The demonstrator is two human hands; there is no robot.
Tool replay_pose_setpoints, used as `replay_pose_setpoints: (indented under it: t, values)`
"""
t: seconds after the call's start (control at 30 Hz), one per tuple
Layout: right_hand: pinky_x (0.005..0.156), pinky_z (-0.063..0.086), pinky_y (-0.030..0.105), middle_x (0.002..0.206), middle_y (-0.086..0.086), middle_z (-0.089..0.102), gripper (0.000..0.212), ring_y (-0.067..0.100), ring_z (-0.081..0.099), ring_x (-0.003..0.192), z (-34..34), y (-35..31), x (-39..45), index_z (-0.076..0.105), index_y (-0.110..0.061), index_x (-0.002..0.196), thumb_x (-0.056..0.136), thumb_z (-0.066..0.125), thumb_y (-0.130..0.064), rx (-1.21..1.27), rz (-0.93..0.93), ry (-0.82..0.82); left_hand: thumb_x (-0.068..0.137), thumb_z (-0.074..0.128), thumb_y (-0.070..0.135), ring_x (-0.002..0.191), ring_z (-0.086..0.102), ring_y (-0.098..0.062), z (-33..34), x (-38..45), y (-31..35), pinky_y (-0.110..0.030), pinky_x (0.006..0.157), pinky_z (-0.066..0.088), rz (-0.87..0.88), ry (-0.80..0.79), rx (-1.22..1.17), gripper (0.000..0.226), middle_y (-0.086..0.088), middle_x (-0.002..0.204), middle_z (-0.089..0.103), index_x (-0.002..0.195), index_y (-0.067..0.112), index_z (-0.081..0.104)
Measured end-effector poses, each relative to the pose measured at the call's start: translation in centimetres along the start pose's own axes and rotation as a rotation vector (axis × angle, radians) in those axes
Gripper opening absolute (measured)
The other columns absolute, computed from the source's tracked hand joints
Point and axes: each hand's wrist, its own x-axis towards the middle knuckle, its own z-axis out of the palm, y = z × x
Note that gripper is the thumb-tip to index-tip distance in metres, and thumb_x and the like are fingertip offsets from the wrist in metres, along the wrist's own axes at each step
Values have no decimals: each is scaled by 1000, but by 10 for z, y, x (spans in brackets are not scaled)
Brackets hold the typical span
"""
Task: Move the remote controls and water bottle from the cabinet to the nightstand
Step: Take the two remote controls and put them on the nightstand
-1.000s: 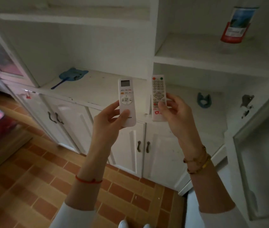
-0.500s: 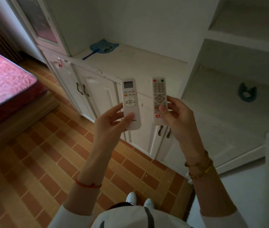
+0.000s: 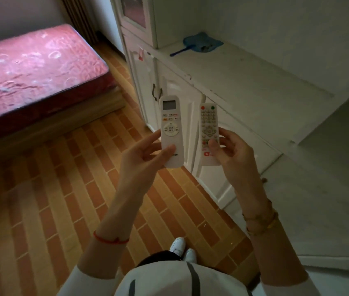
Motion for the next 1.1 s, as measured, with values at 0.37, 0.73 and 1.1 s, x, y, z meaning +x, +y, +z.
replay_pose_setpoints:
  t: [0.37,0.73,1.1]
  values:
    - [74,57,21,107,-2,69,36,7,69,91,92,-5,40,55,-16,126,90,60,-19,2,-21,-334,83,70,11,87,73,-4,-68,-1,-12,-17,67,57,-39,336,-72,50,11,96,74,130,24,58]
    - [84,57,29,118,3,65,42,13,66,101,271,-25,94,52,-14,129,89,61,-20,-25,-82,-671,84,70,15,89,72,-1,-202,40,-21,-16,66,57,-35,668,-100,46,16,98,73,126,28,59]
    - [75,56,20,105,-14,65,38,-1,66,92,474,-66,120,54,-20,125,89,62,-21,-12,-128,-952,81,74,21,92,71,0,-362,79,-10,-16,65,57,-43,990,-62,49,20,99,73,128,31,61]
